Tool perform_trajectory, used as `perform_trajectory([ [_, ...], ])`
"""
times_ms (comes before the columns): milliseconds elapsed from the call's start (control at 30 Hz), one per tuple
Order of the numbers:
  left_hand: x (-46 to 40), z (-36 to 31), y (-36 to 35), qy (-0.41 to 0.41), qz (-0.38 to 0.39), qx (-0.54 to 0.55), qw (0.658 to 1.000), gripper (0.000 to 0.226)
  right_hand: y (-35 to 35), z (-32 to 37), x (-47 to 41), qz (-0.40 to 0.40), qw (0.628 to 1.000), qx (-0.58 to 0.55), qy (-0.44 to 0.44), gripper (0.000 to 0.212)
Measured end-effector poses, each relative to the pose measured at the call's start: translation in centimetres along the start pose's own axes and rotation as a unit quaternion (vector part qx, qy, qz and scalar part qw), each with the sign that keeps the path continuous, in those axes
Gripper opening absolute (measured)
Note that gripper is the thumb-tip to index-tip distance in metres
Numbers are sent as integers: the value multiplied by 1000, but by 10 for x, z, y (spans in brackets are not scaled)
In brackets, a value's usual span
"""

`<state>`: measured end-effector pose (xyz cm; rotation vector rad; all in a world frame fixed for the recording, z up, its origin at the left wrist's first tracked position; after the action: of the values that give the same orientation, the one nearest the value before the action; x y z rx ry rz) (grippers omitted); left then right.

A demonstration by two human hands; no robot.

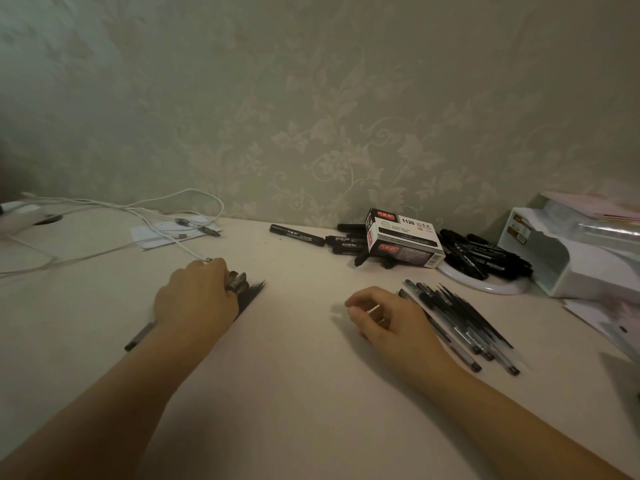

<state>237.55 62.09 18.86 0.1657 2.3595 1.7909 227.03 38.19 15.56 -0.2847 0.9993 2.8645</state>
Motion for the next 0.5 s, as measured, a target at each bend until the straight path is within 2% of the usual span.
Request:
perform_trajectory([
  [67,0,-1,0,-2,-6,-3,1000,17,1,2,0,-12,998,55,8,7],
  [167,0,-5,0,-24,-39,7,999,15,11,7,-1,-40,980,193,0,7],
  [300,6,-21,-5,-116,-81,65,988,10,35,2,-2,-61,933,344,-91,31],
  [400,13,-37,-14,-188,-80,77,976,3,41,-7,1,-34,906,389,-166,33],
  [500,19,-48,-24,-240,-47,96,965,9,40,-11,2,-16,900,396,-184,28],
])
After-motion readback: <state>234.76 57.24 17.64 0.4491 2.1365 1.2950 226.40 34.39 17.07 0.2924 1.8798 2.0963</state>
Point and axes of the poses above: each hand's wrist, its own x-axis away from the middle knuckle, its own y-axis out of the back of the hand, z = x × y, the point moved 3 cm from there along -x, towards the middle knuckle, and after that the axes turned 14 degrees about z, right-handed, at the moved point
